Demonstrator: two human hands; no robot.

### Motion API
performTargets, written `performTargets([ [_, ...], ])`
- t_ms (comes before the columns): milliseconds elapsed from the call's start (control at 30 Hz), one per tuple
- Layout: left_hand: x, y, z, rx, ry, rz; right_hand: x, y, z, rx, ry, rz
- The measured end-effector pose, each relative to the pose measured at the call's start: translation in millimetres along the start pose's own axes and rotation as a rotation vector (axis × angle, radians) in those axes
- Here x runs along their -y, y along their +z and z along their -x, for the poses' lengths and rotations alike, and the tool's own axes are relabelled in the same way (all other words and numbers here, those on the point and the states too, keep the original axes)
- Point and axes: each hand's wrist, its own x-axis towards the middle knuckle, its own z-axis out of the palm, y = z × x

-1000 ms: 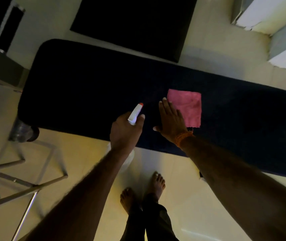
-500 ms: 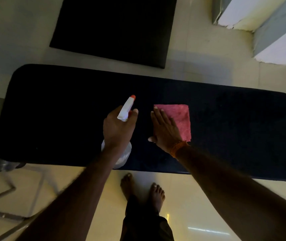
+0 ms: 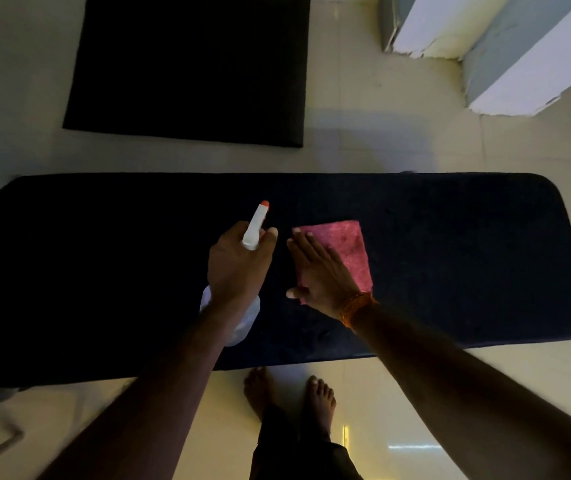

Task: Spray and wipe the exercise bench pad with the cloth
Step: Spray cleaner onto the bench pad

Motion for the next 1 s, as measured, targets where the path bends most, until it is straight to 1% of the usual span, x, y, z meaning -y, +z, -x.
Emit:
performTargets([
  [33, 0.8, 0.3, 0.9, 0.019, 0.013, 0.026, -3.2, -2.8, 2.7, -0.08, 0.003, -0.053],
  [67, 1.9, 0.3, 1.4, 0.032, 0.021, 0.059, -6.8, -5.8, 5.0, -0.202, 0.038, -0.089],
  [100, 1.4, 1.6, 2.2, 0.04, 0.032, 0.093, -12.9, -8.7, 7.7, -0.33, 0.123, -0.112],
  [133, 0.2, 2.9, 3.1, 0.046, 0.046, 0.12, -19.6, -12.3, 9.5, -0.421, 0.253, -0.151],
  [167, -0.8, 4.8, 3.2, 0.048, 0.065, 0.141, -26.6, -16.1, 9.3, -0.458, 0.403, -0.225],
  [233, -2.8, 8.8, 3.1, 0.061, 0.11, 0.189, -39.2, -20.7, 5.5, -0.405, 0.653, -0.373],
  [300, -10.3, 12.8, 3.0, 0.077, 0.171, 0.225, -47.8, -20.1, -2.9, -0.331, 0.756, -0.479],
  [333, -14.3, 15.3, 2.4, 0.082, 0.196, 0.24, -49.3, -20.6, -6.6, -0.31, 0.765, -0.535],
  [400, -21.1, 23.1, -1.0, 0.078, 0.229, 0.254, -51.2, -23.4, -8.4, -0.324, 0.703, -0.687],
  [500, -32.8, 41.7, -2.8, 0.05, 0.249, 0.299, -61.2, -41.8, 9.4, -0.485, 0.558, -1.056],
  [533, -37.3, 49.7, -1.8, 0.048, 0.257, 0.328, -69.4, -51.7, 19.8, -0.544, 0.498, -1.112],
  [600, -45.1, 67.9, 0.9, 0.046, 0.272, 0.358, -91.5, -70.4, 42.3, -0.624, 0.397, -1.11],
  [667, -55.8, 90.9, 6.9, 0.049, 0.282, 0.368, -119.4, -85.6, 64.8, -0.658, 0.359, -1.112],
  [867, -63.9, 152.9, 27.3, 0.115, 0.372, 0.274, -179.0, -95.6, 110.1, -0.635, 0.395, -1.175],
  [933, -61.9, 161.2, 36.6, 0.088, 0.424, 0.183, -188.8, -90.9, 118.7, -0.63, 0.406, -1.192],
  [1000, -61.7, 165.4, 45.5, 0.048, 0.396, 0.154, -194.6, -85.9, 127.4, -0.614, 0.414, -1.215],
])
